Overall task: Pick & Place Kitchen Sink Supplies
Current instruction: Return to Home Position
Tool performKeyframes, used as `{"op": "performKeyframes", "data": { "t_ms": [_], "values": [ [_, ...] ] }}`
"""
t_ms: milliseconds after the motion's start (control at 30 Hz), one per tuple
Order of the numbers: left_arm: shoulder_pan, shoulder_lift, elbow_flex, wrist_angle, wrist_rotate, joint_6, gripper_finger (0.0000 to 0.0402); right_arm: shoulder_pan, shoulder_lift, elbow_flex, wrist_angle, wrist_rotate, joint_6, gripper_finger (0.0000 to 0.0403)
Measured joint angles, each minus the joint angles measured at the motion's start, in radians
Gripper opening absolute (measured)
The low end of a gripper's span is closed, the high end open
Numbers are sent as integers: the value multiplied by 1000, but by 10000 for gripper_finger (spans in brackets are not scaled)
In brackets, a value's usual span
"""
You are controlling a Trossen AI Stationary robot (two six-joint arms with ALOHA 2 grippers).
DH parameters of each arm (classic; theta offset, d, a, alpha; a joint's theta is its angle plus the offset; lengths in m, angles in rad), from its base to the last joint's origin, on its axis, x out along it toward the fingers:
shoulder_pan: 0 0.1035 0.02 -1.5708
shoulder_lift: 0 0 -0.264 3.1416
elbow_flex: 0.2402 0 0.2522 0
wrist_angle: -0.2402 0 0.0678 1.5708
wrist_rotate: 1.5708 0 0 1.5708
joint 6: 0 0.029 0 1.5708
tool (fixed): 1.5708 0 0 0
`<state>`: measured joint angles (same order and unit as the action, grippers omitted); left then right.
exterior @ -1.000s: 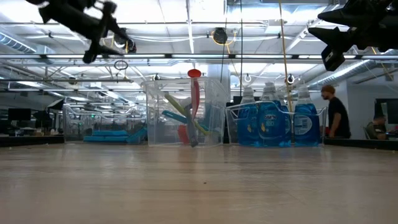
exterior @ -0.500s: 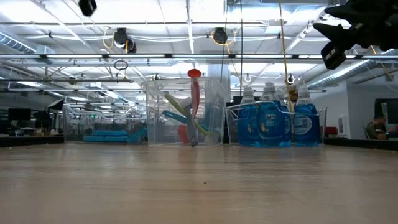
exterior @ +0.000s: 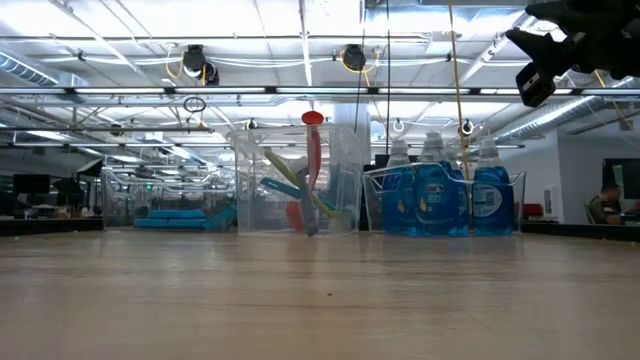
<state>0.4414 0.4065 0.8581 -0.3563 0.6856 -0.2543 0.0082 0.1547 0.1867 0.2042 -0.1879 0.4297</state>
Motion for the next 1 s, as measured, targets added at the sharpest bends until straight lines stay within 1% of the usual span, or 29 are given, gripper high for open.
{"op": "performKeyframes", "data": {
  "t_ms": [100, 167, 333, 433, 600, 733, 833, 1000],
  "values": [
    [-27, -30, 0, -80, -72, 21, 212, 0, 0, 0, 2, 0, 0, 120],
    [-42, -46, 0, -101, -109, 53, 208, 0, 0, 0, 2, 0, 0, 119],
    [-72, -77, -1, -102, -119, 112, 197, 0, 0, 0, 2, 0, 3, 121],
    [-85, -94, -50, -6, -119, 118, 190, 0, 0, 0, 2, 1, 3, 120],
    [-117, -123, -249, 242, -112, 70, 184, 0, 0, 0, 3, 2, 3, 119],
    [-150, -141, -384, 375, -151, 17, 188, 0, 0, 0, 8, 2, 12, 121],
    [-186, -163, -435, 417, -207, 19, 194, 0, 0, 0, 7, 2, 34, 120],
    [-268, -181, -476, 366, -341, 38, 207, 0, 0, 0, 6, 3, 26, 119]
  ]
}}
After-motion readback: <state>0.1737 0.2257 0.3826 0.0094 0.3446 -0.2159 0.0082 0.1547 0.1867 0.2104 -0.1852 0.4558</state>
